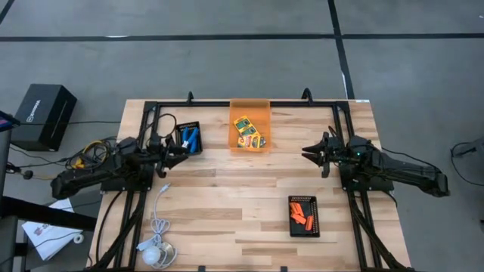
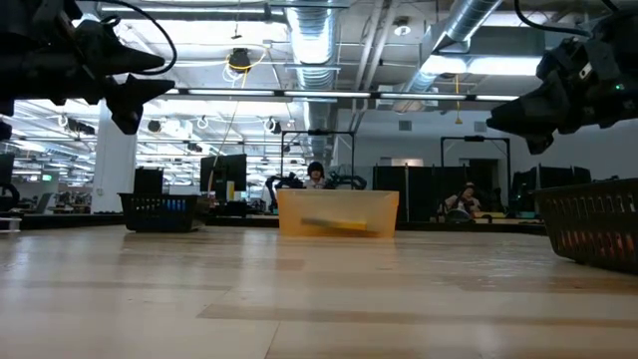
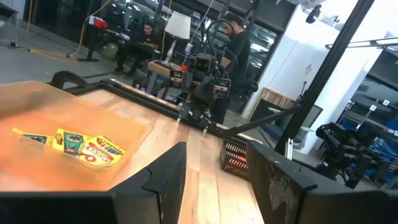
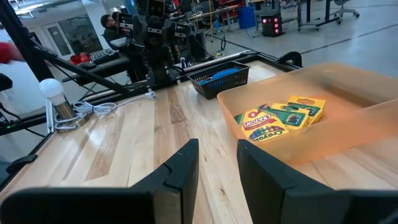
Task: Pick & Place School Supplies
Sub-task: Return to Home Position
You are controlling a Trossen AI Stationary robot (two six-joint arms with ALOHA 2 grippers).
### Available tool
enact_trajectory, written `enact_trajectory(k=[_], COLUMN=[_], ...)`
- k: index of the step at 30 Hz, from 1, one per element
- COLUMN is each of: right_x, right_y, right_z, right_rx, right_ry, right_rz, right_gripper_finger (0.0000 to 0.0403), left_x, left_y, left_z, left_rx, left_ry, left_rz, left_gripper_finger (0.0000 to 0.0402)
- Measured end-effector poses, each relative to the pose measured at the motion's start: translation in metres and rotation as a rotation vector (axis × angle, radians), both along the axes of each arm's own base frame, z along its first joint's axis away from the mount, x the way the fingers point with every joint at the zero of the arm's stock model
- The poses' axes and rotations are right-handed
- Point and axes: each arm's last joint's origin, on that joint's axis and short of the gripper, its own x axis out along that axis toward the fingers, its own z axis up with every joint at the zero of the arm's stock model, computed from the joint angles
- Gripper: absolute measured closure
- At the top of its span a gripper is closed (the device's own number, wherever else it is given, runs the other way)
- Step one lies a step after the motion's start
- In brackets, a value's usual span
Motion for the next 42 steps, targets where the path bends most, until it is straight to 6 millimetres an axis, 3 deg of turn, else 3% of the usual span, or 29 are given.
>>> enact_trajectory(k=[42], right_x=[0.0000], right_y=[0.0000], right_z=[-0.0001], right_rx=[0.000], right_ry=[0.000], right_rz=[0.001], right_gripper_finger=[0.0300], left_x=[0.0042], left_y=[0.0014], left_z=[-0.0037], left_rx=[-0.016], left_ry=[0.047], left_rz=[0.000], left_gripper_finger=[0.0239])
